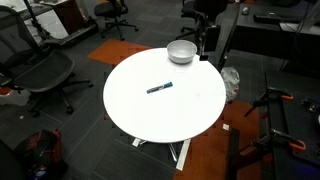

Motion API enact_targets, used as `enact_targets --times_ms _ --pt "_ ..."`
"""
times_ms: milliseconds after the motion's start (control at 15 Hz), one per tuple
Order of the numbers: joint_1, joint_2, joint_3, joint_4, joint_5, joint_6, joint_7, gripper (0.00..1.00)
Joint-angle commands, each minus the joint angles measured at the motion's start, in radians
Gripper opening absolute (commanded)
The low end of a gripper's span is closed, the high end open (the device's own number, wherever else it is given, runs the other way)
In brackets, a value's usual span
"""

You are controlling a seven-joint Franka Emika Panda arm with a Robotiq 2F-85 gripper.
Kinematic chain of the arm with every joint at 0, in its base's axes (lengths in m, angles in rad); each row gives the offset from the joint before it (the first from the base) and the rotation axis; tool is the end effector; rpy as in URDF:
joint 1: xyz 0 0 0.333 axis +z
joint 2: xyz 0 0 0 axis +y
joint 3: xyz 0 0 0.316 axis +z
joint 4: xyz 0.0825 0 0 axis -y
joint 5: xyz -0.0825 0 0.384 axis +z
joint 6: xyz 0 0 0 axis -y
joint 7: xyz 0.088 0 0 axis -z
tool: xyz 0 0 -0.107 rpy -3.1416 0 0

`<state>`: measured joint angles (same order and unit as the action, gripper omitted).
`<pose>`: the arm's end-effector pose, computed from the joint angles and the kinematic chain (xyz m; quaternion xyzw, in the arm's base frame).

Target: Move the marker closer to the bowl

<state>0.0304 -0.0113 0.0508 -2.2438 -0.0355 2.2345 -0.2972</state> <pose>0.5192 0.0412 0.3722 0.9799 0.1988 -0.0006 0.0143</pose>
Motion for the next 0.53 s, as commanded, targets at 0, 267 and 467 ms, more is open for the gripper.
enact_targets --times_ms 0,267,467 --pt "-0.001 0.125 -0.007 0.089 -0.006 0.047 -0.076 1.00" --pt "-0.010 0.244 0.002 0.171 -0.010 0.078 -0.127 1.00" --pt "-0.019 0.331 0.004 0.239 -0.021 0.078 -0.149 1.00"
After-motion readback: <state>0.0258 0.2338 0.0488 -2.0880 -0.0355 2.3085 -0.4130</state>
